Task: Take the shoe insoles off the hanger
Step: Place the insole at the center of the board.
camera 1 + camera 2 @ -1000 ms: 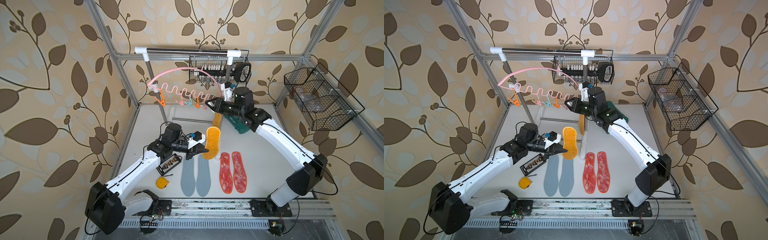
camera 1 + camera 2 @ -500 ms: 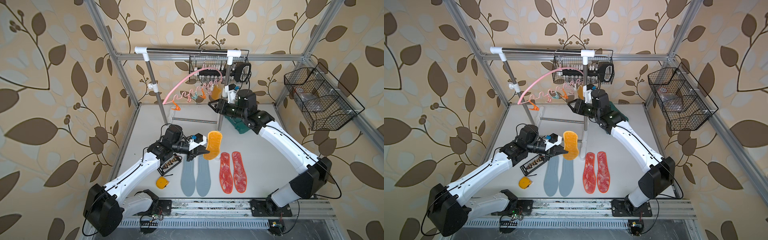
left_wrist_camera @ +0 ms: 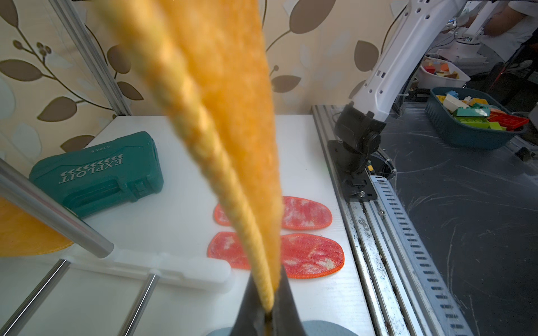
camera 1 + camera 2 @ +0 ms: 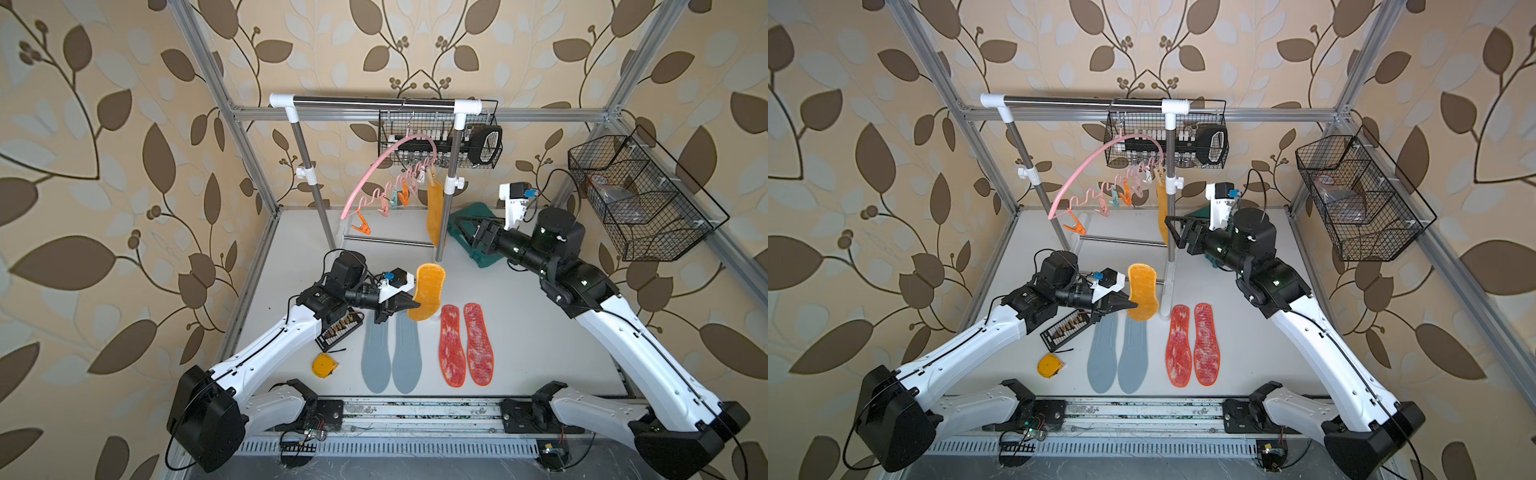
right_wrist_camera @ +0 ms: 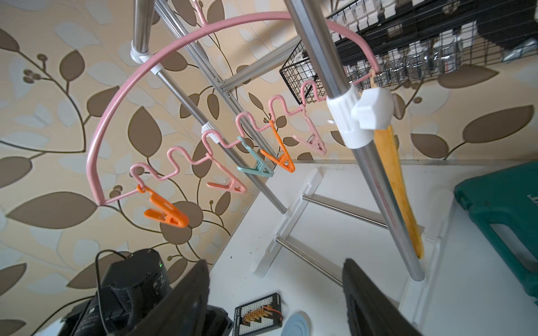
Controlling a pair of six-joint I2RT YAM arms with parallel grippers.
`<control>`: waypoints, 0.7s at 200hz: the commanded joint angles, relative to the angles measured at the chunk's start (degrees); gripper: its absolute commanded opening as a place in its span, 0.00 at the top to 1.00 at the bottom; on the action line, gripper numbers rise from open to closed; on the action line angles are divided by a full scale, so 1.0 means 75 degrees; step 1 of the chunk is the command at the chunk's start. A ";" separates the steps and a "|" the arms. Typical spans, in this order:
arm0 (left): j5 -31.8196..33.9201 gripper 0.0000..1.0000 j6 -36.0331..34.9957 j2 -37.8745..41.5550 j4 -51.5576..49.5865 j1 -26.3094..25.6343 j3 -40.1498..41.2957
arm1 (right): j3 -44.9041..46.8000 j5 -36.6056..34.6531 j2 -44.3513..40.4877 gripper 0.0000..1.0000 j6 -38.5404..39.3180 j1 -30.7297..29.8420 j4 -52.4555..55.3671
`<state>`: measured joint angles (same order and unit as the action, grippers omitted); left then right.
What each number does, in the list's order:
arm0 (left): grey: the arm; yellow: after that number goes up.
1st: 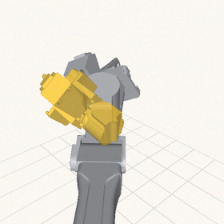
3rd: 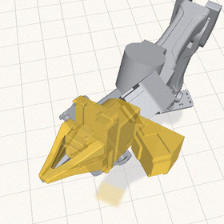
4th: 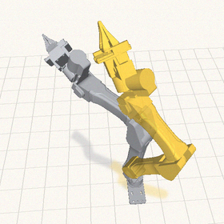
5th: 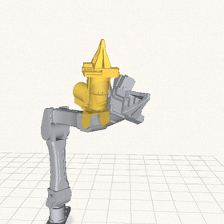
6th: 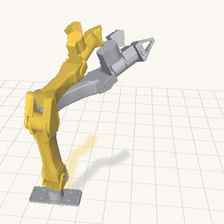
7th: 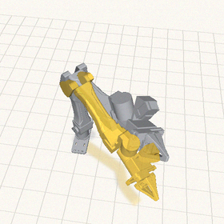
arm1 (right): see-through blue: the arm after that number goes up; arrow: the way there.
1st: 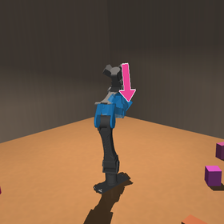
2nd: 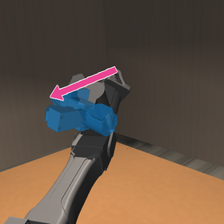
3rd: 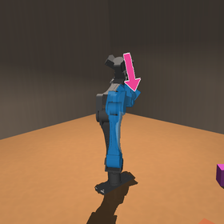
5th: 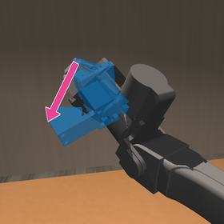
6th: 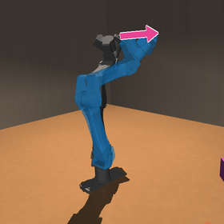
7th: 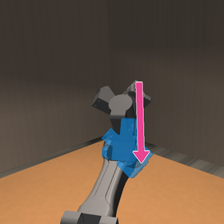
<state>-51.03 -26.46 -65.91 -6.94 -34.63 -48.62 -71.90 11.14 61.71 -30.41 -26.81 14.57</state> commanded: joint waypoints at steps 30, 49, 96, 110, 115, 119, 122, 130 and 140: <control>-0.0092 0.95 0.0150 0.0025 0.0272 -0.0273 -0.0026 | 0.1379 -0.0210 -0.1544 0.27 0.1217 0.0018 0.0315; -0.0099 0.95 0.0173 -0.0023 0.0239 -0.0383 -0.0099 | 0.1980 0.0440 -0.2097 0.24 0.1498 0.0015 0.0276; -0.0154 0.95 0.0162 -0.0239 0.0322 -0.0573 -0.0189 | 0.3008 0.1943 -0.3225 0.22 0.1606 0.0012 0.0237; -0.0246 0.95 0.0175 -0.0337 0.0320 -0.0614 -0.0249 | 0.3226 0.2250 -0.3526 0.22 0.1756 0.0019 0.0226; -0.0279 0.95 0.0182 -0.0361 0.0353 -0.0640 -0.0254 | 0.3321 0.2383 -0.3643 0.22 0.1850 0.0012 0.0210; -0.0286 0.95 0.0204 -0.0380 0.0382 -0.0664 -0.0255 | 0.3411 0.2484 -0.3719 0.22 0.1930 0.0021 0.0183; -0.0286 0.95 0.0199 -0.0393 0.0394 -0.0692 -0.0264 | 0.3472 0.2555 -0.3780 0.22 0.1999 0.0010 0.0148; -0.0266 0.95 0.0199 -0.0421 0.0388 -0.0753 -0.0287 | 0.3692 0.2718 -0.3932 0.21 0.2152 0.0008 0.0046; -0.0240 0.95 0.0214 -0.0441 0.0353 -0.0813 -0.0313 | 0.4011 0.2913 -0.4123 0.19 0.2467 0.0000 -0.0193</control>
<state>-51.22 -25.43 -68.86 -5.87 -39.44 -48.73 -45.95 26.59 33.58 -17.21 -26.83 16.27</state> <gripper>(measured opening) 0.056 0.792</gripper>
